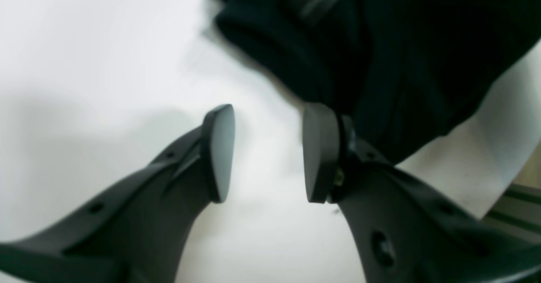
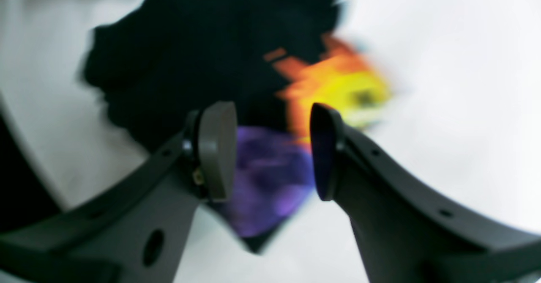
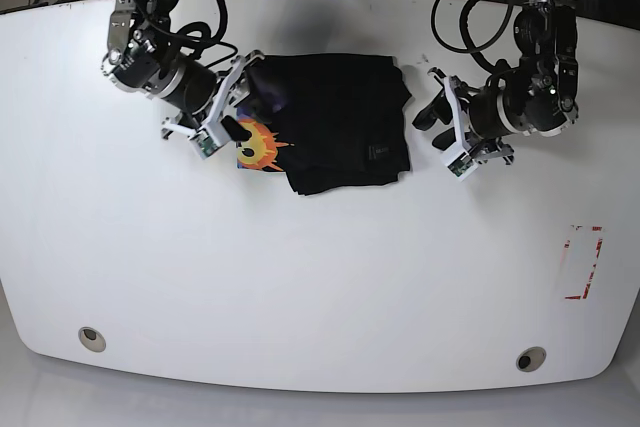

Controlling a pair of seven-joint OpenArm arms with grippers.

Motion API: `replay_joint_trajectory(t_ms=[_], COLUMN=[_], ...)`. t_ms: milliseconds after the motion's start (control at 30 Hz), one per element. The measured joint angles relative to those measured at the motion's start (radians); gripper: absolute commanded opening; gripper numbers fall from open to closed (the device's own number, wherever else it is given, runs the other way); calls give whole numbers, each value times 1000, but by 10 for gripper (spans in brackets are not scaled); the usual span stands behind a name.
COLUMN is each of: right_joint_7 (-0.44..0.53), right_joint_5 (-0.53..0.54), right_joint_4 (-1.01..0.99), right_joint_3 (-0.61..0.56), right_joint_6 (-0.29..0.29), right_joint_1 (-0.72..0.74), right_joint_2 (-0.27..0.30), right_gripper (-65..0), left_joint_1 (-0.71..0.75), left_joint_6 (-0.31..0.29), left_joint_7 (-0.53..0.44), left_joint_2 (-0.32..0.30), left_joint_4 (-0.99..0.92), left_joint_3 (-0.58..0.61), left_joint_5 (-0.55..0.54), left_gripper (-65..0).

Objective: Layout the t-shirt on the table in an organized manner, then fold the t-shirt properly
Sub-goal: 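Grasp opposite edges of the folded bundle with both grippers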

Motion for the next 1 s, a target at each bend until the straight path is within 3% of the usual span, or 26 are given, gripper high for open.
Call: replay_joint_trajectory(t_ms=[167, 600, 800, 1000], right_joint_7=[-37, -24, 126, 262], right_joint_5=[-19, -26, -22, -122], right_joint_4=[3, -139, -300, -479], right_joint_3=[7, -36, -111, -174], right_joint_6=[2, -6, 1, 2], right_joint_1=[60, 208, 242, 237], right_joint_2=[3, 8, 5, 5], right_gripper=[-380, -380, -380, -380], left_joint_1=[-23, -19, 18, 26], left_joint_6=[0, -4, 0, -1], left_joint_7=[1, -8, -10, -5], left_joint_2=[19, 237, 243, 212], left_joint_4=[0, 0, 0, 0], left_joint_3=[73, 330, 344, 349], left_joint_5=[11, 256, 320, 316], left_gripper=[-399, -399, -399, -399])
